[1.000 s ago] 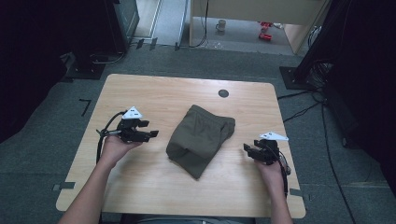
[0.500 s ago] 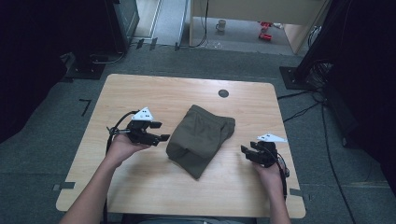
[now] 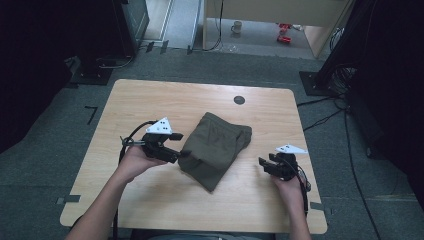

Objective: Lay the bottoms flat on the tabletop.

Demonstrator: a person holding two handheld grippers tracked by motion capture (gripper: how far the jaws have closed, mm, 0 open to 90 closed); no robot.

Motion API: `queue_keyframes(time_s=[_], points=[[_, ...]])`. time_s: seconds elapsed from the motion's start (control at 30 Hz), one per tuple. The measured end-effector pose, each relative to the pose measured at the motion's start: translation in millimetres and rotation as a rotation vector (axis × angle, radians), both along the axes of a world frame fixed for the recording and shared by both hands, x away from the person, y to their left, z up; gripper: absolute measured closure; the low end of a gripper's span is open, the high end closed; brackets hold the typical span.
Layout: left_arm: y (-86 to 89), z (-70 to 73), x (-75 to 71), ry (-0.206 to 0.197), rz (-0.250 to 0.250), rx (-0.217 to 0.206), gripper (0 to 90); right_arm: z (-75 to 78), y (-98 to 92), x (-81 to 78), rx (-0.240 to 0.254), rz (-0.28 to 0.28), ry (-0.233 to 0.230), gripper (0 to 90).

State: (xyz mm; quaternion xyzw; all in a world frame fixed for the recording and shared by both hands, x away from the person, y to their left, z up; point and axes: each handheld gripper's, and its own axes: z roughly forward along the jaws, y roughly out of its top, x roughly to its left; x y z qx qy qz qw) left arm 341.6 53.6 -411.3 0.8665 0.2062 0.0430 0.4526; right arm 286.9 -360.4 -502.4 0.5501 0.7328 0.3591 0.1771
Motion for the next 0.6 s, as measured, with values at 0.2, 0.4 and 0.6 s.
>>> queue_keyframes(time_s=[0.2,0.4,0.6], points=[[-11.8,-0.1,-9.0,-0.018,-0.035,-0.006,28.0,-0.2,0.1,0.6,0.003,0.004,0.000,48.6],[-24.2,-14.9,-12.0,-0.014,-0.058,0.034,27.6,-0.2,1.1,1.7,0.005,0.009,0.000,48.4],[-28.9,-26.9,-10.6,-0.015,-0.043,0.049,31.3,0.2,4.2,2.2,0.004,0.019,-0.004,48.4]])
